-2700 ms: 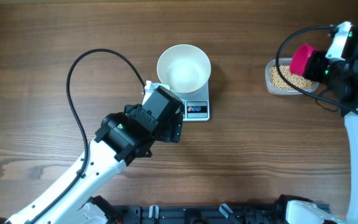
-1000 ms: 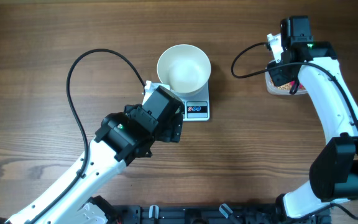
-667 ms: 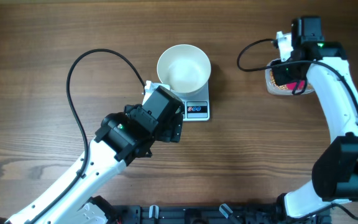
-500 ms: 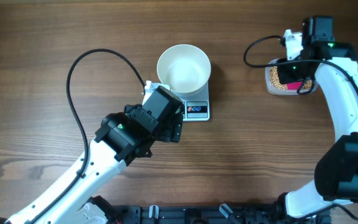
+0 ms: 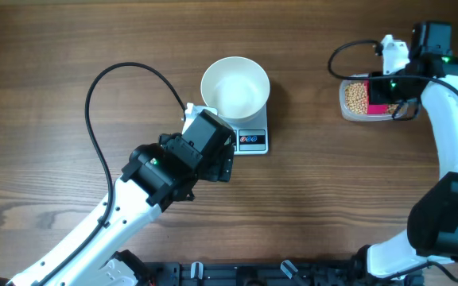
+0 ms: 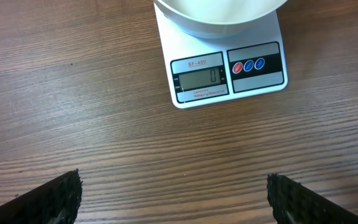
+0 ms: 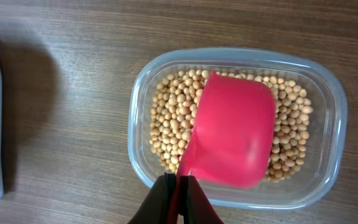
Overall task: Scoop item into bowl and weigh 150g on scale
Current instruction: 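Drag the scoop through the soybeans and lift it filled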
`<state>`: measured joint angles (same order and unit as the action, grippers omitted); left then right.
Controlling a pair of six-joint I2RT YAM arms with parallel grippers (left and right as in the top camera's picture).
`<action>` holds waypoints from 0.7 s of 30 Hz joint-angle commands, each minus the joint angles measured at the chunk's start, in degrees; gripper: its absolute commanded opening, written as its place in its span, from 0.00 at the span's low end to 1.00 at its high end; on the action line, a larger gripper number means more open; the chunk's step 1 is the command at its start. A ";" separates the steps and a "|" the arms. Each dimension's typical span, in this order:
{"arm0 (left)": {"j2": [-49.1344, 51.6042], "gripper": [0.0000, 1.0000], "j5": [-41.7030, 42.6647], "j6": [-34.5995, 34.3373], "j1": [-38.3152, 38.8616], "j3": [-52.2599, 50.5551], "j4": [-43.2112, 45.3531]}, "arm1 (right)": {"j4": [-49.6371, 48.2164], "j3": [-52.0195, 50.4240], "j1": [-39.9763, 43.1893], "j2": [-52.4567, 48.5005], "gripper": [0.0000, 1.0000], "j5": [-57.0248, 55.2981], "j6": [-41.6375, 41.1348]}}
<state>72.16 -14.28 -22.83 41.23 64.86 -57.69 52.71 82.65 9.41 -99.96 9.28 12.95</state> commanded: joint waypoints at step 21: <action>-0.04 1.00 -0.13 -0.11 -0.20 -0.24 0.02 | 0.61 0.28 2.99 -1.66 0.04 11.72 1.97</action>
<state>72.16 -14.28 -22.83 41.23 64.86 -57.69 53.15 82.65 11.38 -100.53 15.07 14.44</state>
